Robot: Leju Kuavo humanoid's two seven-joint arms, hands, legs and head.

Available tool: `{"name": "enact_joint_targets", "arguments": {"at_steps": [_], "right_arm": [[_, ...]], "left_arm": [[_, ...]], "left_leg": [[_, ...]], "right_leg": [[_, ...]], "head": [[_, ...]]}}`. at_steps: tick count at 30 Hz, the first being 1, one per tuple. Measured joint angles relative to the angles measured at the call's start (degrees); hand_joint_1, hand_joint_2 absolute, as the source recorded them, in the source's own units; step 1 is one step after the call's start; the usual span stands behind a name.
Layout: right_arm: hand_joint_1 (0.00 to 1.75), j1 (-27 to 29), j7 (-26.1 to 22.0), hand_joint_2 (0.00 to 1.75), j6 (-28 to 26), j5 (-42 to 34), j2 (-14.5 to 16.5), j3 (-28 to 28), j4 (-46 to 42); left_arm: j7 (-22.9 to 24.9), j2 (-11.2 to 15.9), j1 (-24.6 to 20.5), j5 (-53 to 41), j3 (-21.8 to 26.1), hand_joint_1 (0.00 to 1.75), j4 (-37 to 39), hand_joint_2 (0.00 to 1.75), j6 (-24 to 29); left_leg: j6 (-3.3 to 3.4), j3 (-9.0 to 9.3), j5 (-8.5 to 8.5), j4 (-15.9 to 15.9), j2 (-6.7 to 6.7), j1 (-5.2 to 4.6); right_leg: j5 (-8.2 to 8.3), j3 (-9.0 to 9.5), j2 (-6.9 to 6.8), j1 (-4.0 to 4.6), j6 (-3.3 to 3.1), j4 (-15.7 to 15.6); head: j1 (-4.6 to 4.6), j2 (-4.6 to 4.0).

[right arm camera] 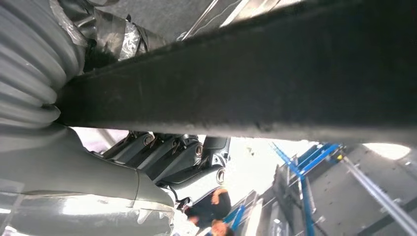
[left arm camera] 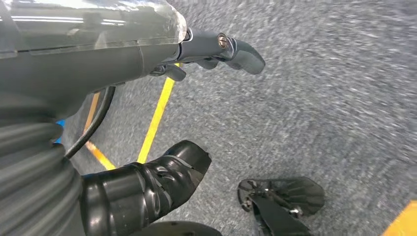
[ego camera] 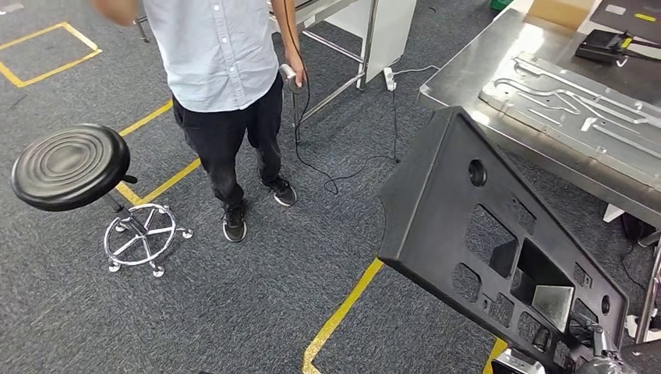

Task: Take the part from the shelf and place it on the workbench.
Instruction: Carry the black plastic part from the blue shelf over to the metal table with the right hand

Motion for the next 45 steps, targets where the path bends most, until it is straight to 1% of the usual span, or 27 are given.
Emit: {"name": "enact_joint_targets", "arguments": {"at_steps": [2, 4, 5, 7, 9, 11, 12, 13, 15, 17, 19, 20, 22, 24, 26, 27, 28, 30, 32, 35, 37, 39, 41, 42, 43, 44, 45], "right_arm": [[1.75, 0.04, 0.00, 1.75, 0.01, -0.02, -0.01, -0.04, -0.09], [1.75, 0.28, -0.07, 1.75, 0.00, -0.17, -0.01, -0.12, -0.19], [1.75, 0.45, -0.15, 1.75, -0.01, -0.27, -0.01, -0.18, -0.25], [1.75, 0.52, -0.36, 1.75, -0.02, -0.45, 0.01, -0.22, -0.34], [1.75, 0.42, -0.50, 1.75, -0.01, -0.51, 0.05, -0.23, -0.33], [1.75, 0.41, -0.56, 1.75, 0.01, -0.48, 0.09, -0.22, -0.27], [1.75, 0.42, -0.57, 1.75, 0.01, -0.43, 0.09, -0.22, -0.24], [1.75, 0.41, -0.57, 1.75, 0.02, -0.39, 0.09, -0.22, -0.19], [1.75, 0.35, -0.56, 1.75, 0.02, -0.35, 0.09, -0.22, -0.14], [1.75, 0.28, -0.56, 1.75, 0.03, -0.34, 0.10, -0.21, -0.13], [1.75, 0.31, -0.57, 1.75, 0.03, -0.33, 0.13, -0.23, -0.13], [1.75, 0.37, -0.57, 1.75, 0.03, -0.33, 0.13, -0.25, -0.12], [1.75, 0.28, -0.61, 1.75, 0.02, -0.33, 0.13, -0.26, -0.09], [1.75, 0.02, -0.75, 1.75, 0.02, -0.32, 0.13, -0.23, 0.04], [1.75, -0.08, -0.86, 1.75, 0.02, -0.32, 0.13, -0.22, 0.30], [1.75, -0.06, -0.88, 1.75, 0.02, -0.32, 0.13, -0.22, 0.44], [1.75, -0.06, -0.89, 1.75, 0.02, -0.34, 0.13, -0.22, 0.54], [1.75, -0.14, -0.92, 1.75, 0.02, -0.35, 0.13, -0.22, 0.65], [1.75, -0.27, -1.00, 1.75, 0.02, -0.35, 0.13, -0.21, 0.67], [1.75, -0.30, -1.16, 1.75, 0.02, -0.36, 0.13, -0.21, 0.68], [1.75, -0.38, -1.20, 1.75, 0.00, -0.39, 0.13, -0.21, 0.69], [1.75, -0.55, -1.21, 1.75, 0.00, -0.42, 0.14, -0.17, 0.76], [1.75, -0.60, -1.22, 1.75, 0.02, -0.42, 0.15, -0.14, 0.93], [1.75, -0.58, -1.21, 1.75, 0.02, -0.40, 0.15, -0.14, 1.01], [1.75, -0.57, -1.21, 1.75, 0.02, -0.38, 0.15, -0.15, 1.08], [1.75, -0.57, -1.20, 1.75, 0.02, -0.36, 0.15, -0.15, 1.14], [1.75, -0.58, -1.20, 1.75, 0.02, -0.34, 0.15, -0.16, 1.14]], "left_arm": [[-0.01, -0.06, -0.08, -0.03, -0.01, 0.00, 0.00, 1.75, 0.02], [0.03, -0.15, -0.20, -0.06, -0.01, 0.00, 0.00, 1.75, 0.13], [0.03, -0.20, -0.27, -0.08, -0.01, 0.00, 0.00, 1.75, 0.22], [-0.03, -0.28, -0.32, -0.08, -0.02, 0.00, 0.00, 1.75, 0.38], [-0.08, -0.28, -0.20, -0.07, -0.02, 0.00, 0.00, 1.75, 0.49], [-0.10, -0.28, 0.02, -0.07, -0.02, 0.00, 0.00, 1.75, 0.51], [-0.14, -0.28, 0.08, -0.07, -0.02, 0.00, 0.00, 1.75, 0.51], [-0.17, -0.28, 0.09, -0.07, -0.02, 0.00, 0.00, 1.75, 0.50], [-0.25, -0.27, 0.09, -0.07, -0.02, 0.00, 0.00, 1.75, 0.50], [-0.32, -0.26, 0.05, -0.08, -0.02, 0.00, 0.00, 1.75, 0.48], [-0.36, -0.27, -0.05, -0.07, -0.02, 0.00, 0.00, 1.75, 0.44], [-0.38, -0.29, -0.11, -0.07, -0.02, 0.00, 0.00, 1.75, 0.34], [-0.58, -0.37, -0.17, -0.06, -0.02, 0.00, 0.00, 1.75, -0.12], [-0.91, -0.38, -0.10, -0.06, -0.02, 0.00, 0.00, 1.75, -0.77], [-1.15, -0.37, 0.06, -0.03, -0.02, 0.00, 0.00, 1.75, -1.32], [-1.25, -0.37, 0.08, -0.01, -0.02, 0.00, 0.00, 1.75, -1.54], [-1.36, -0.37, 0.04, 0.02, -0.02, 0.00, 0.00, 1.75, -1.71], [-1.55, -0.38, -0.04, 0.04, -0.02, 0.00, 0.00, 1.75, -1.95], [-1.72, -0.38, -0.10, 0.05, -0.02, 0.00, 0.00, 1.75, -2.19], [-2.04, -0.37, -0.38, 0.10, -0.02, 0.00, 0.00, 1.75, -2.50], [-2.26, -0.35, -0.48, 0.11, -0.02, 0.00, 0.00, 1.75, -2.59], [-2.31, -0.32, -0.37, 0.18, -0.02, 0.00, 0.00, 1.75, -2.76], [-2.24, -0.26, -0.12, 0.30, -0.01, 0.00, 0.00, 1.75, -3.06], [-2.21, -0.24, 0.00, 0.36, 0.00, 0.00, 0.00, 1.75, -3.21], [-2.20, -0.21, 0.09, 0.41, 0.01, 0.00, 0.00, 1.75, -3.29], [-2.21, -0.19, 0.13, 0.46, 0.01, 0.00, 0.00, 1.75, -3.34], [-2.22, -0.13, 0.15, 0.51, 0.03, 0.00, 0.00, 1.75, -3.36]], "left_leg": [[-0.51, 0.47, -0.38, -0.04, 1.05, -0.21], [-1.06, 0.91, -0.64, -0.27, 2.09, -0.32], [-1.38, 1.05, -0.97, -0.09, 1.68, -0.29], [-1.95, -0.13, -3.14, 3.06, -1.07, -0.16], [-2.26, -3.70, -6.76, 10.48, -3.67, 0.02], [-2.43, -6.69, -7.98, 15.90, -4.10, 0.04], [-2.44, -6.80, -6.76, 15.50, -4.16, 0.06], [-2.38, -5.88, -4.60, 12.89, -4.38, 0.10], [-2.09, -2.95, -0.46, 5.18, -6.69, 0.30], [-1.67, -1.47, 0.76, 1.20, -8.88, 0.38], [-1.08, -1.33, 0.68, 0.87, -8.44, 0.26], [-0.72, -1.23, 0.84, 0.65, -7.81, 0.27], [0.03, -1.06, 1.13, 0.15, -6.42, 0.45], [0.46, -1.01, 1.07, 0.04, -4.87, 0.41], [0.54, -0.96, 0.87, 0.08, -3.18, 0.35], [0.49, -0.85, 0.74, 0.09, -2.40, 0.34], [0.40, -0.66, 0.59, 0.09, -1.71, 0.34], [0.06, -0.07, 0.17, 0.07, -0.53, 0.24], [-0.49, 0.41, -0.24, 0.02, 0.46, 0.02], [-1.40, 1.15, -0.64, -0.23, 1.43, -0.10], [-1.92, 0.61, -2.32, 1.81, -0.66, -0.05], [-2.14, -2.37, -5.91, 8.20, -3.42, 0.05], [-2.23, -5.84, -8.27, 14.93, -4.12, 0.07], [-2.24, -6.57, -7.83, 15.91, -4.16, 0.07], [-2.19, -6.23, -6.16, 14.52, -4.25, 0.09], [-2.08, -4.95, -3.69, 11.08, -4.67, 0.11], [-1.87, -3.41, -1.60, 7.15, -6.04, 0.17]], "right_leg": [[0.63, 1.67, -1.60, 0.65, -0.62, -3.49], [0.68, 1.68, -0.40, 0.65, -1.06, -3.82], [0.84, 1.83, 0.26, 0.44, -1.31, -4.16], [1.23, 2.17, 1.59, -0.07, -1.89, -4.82], [1.30, 2.17, 2.95, -0.15, -2.21, -4.89], [1.26, 2.21, 4.63, -0.14, -2.29, -4.80], [1.23, 2.28, 5.53, -0.15, -2.25, -4.72], [1.16, 2.39, 6.41, -0.18, -2.16, -4.60], [0.85, 2.32, 7.90, -0.16, -1.75, -4.05], [0.69, 1.79, 9.12, -0.21, -1.10, -3.51], [0.85, 1.33, 10.29, -0.38, -0.39, -3.48], [0.77, 1.20, 9.98, -0.40, -0.07, -3.30], [-0.84, -0.04, 7.15, -0.29, 0.56, -0.77], [-4.27, -3.34, 4.11, -0.33, 1.14, 5.89], [-6.00, -6.35, 3.48, -0.56, 1.48, 11.66], [-5.32, -6.47, 3.33, -0.63, 1.51, 11.80], [-3.67, -5.36, 3.03, -0.65, 1.44, 9.61], [-0.10, -1.18, 1.19, -0.32, 0.89, 1.73], [1.22, 1.30, -0.33, 0.24, 0.14, -3.18], [1.25, 1.44, 0.87, 0.31, -0.75, -4.03], [1.60, 1.78, 2.02, -0.15, -1.47, -4.67], [1.73, 1.90, 3.10, -0.32, -1.98, -4.88], [1.71, 1.87, 4.49, -0.23, -2.15, -4.81], [1.69, 1.91, 5.29, -0.20, -2.15, -4.74], [1.65, 1.96, 6.16, -0.19, -2.10, -4.63], [1.57, 2.00, 7.00, -0.20, -2.00, -4.45], [1.45, 1.92, 7.72, -0.25, -1.84, -4.22]], "head": [[-0.02, 0.00], [-0.03, 0.00], [-0.04, 0.00], [-0.11, 0.00], [-0.16, 0.00], [-0.17, 0.00], [-0.17, 0.00], [-0.18, 0.00], [-0.17, 0.00], [-0.16, 0.00], [-0.16, 0.00], [-0.15, 0.00], [-0.01, 0.00], [0.13, 0.00], [0.12, 0.00], [0.11, 0.00], [0.11, 0.00], [0.11, 0.00], [0.10, 0.00], [0.09, 0.00], [0.05, 0.00], [0.02, 0.00], [0.02, 0.00], [0.02, 0.00], [0.01, 0.00], [0.01, 0.00], [0.03, 0.00]]}}
